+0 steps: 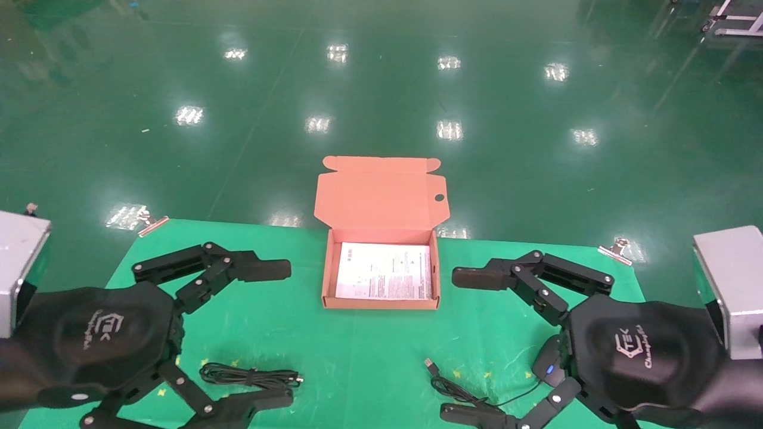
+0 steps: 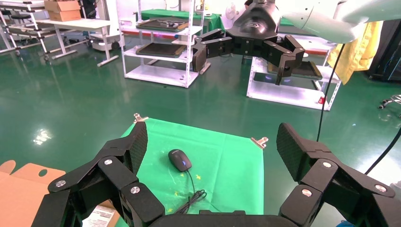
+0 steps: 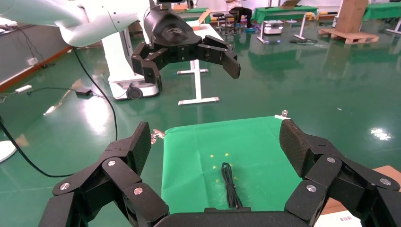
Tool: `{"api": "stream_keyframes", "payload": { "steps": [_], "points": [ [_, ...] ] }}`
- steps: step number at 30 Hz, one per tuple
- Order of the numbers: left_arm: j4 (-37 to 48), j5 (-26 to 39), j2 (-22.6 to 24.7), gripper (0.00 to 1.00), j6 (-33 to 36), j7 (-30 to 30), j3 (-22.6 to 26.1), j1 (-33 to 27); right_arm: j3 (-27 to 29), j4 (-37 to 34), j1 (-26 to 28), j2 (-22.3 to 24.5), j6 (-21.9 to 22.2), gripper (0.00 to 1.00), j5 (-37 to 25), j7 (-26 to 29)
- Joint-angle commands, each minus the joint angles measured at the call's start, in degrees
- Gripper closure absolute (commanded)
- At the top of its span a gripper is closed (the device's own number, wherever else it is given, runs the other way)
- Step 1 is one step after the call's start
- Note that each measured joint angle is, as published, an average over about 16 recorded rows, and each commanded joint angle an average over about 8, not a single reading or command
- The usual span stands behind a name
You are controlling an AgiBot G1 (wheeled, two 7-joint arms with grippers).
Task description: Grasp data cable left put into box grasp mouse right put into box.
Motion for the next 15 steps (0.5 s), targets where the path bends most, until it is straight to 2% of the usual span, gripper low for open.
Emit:
{"api": "stream_keyframes", "payload": {
  "steps": [1, 15],
  "points": [
    [0.0, 0.0, 0.0, 0.00, 0.0, 0.0, 0.0, 0.0, 0.0, 0.0, 0.0, 0.0, 0.0, 0.00, 0.0, 0.0],
    [0.0, 0.0, 0.0, 0.00, 0.0, 0.0, 0.0, 0.0, 0.0, 0.0, 0.0, 0.0, 0.0, 0.00, 0.0, 0.0]
  ]
}}
